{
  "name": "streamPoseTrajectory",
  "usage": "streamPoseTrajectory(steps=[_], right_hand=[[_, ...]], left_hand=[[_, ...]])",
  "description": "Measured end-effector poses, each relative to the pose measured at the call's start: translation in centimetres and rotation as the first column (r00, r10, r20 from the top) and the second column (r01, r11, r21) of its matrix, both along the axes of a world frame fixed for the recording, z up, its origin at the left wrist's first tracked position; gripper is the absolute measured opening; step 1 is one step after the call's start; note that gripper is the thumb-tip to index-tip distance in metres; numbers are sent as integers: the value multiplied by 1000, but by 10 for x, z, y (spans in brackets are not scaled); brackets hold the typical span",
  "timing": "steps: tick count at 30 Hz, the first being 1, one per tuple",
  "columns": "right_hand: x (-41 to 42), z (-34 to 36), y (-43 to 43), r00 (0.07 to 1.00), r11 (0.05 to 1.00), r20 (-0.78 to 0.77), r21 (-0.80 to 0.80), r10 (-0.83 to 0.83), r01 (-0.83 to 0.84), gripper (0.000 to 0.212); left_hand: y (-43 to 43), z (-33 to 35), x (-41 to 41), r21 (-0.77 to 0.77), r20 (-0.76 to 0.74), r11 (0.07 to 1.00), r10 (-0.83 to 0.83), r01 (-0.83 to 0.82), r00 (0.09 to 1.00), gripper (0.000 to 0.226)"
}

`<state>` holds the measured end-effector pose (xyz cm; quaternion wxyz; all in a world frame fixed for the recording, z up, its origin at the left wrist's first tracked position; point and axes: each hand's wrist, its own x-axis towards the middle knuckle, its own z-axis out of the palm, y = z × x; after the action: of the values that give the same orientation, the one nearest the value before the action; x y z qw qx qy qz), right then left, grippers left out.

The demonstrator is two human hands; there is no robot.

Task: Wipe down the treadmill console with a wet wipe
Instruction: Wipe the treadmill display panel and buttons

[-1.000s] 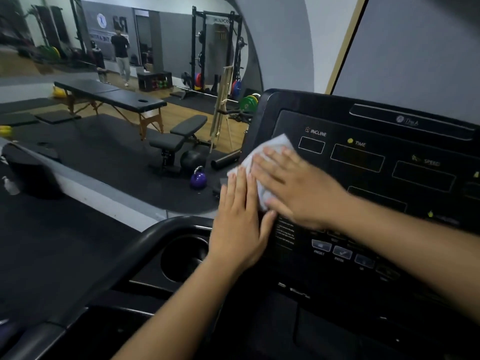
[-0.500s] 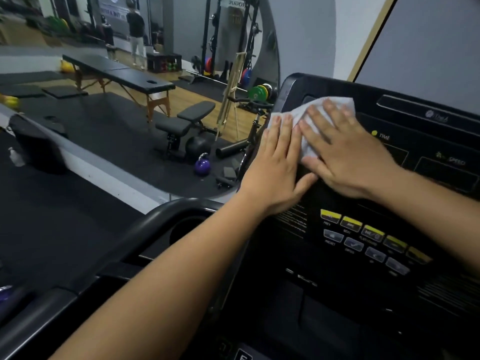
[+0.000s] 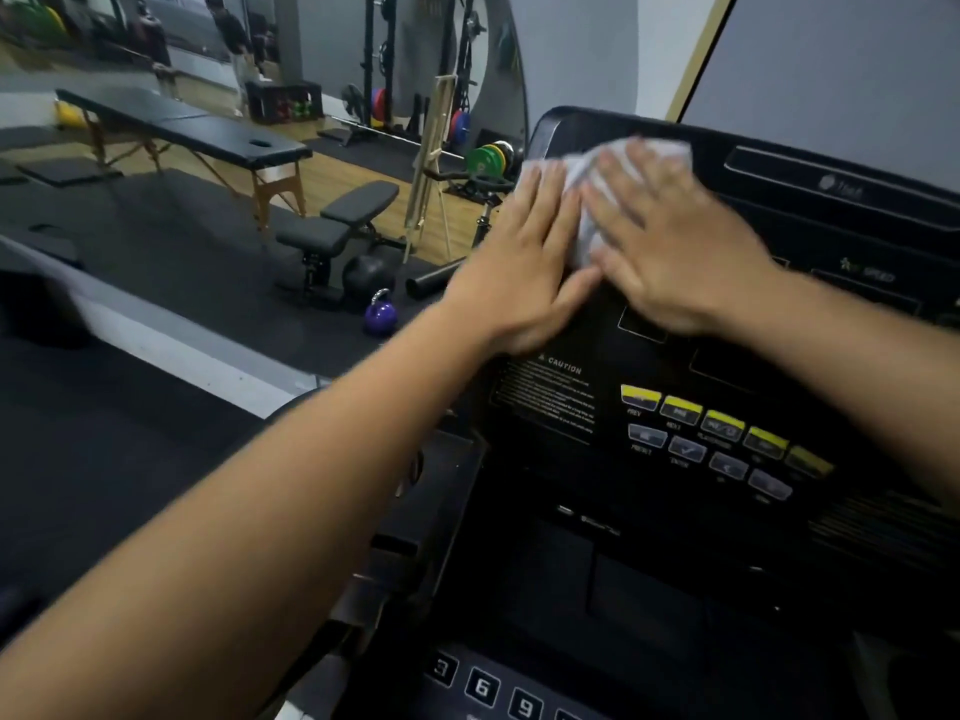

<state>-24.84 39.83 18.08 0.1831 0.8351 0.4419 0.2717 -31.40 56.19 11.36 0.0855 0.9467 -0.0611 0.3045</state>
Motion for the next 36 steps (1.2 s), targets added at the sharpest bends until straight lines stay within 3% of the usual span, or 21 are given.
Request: streamPoseTrajectory(steps=[3,8,11,15,19,21,25,30,36], right_hand=[[-3,4,4,1000,998,-25,65,13,-11,76],[-65,-108,-29,983,991,-134,44,130,-125,71],[-94,-149,-40,967,988,-207,-19,147,-154,76],[-63,-110,-27,977,987,-149,-35,151,-157,73],[-21,-33,1,998,996,-47,77,-31,34,77],[-15,-19,10,995,987,-39,131,-90,94,77],[-46,-64,2,991,980,-111,176,-74,93,80],[-118,-161,-32,971,998,-239,70,23,-6,79],[-78,-111,-24,978,991,-209,132,0,28,76]], left_hand=[[8,8,2,-38,-1,997,-66,66,998,79],[12,-92,-79,-16,-48,963,-269,268,962,63],[11,-120,-104,0,-62,959,-284,284,957,55],[9,-71,-75,43,106,978,-206,203,973,40],[7,9,-10,57,223,990,-139,130,965,26],[9,23,8,-14,208,998,-55,59,977,38],[10,-34,-18,-43,184,996,-73,82,980,54],[10,-128,-94,-24,31,975,-218,219,975,38],[14,-86,-52,18,160,983,-186,185,969,35]])
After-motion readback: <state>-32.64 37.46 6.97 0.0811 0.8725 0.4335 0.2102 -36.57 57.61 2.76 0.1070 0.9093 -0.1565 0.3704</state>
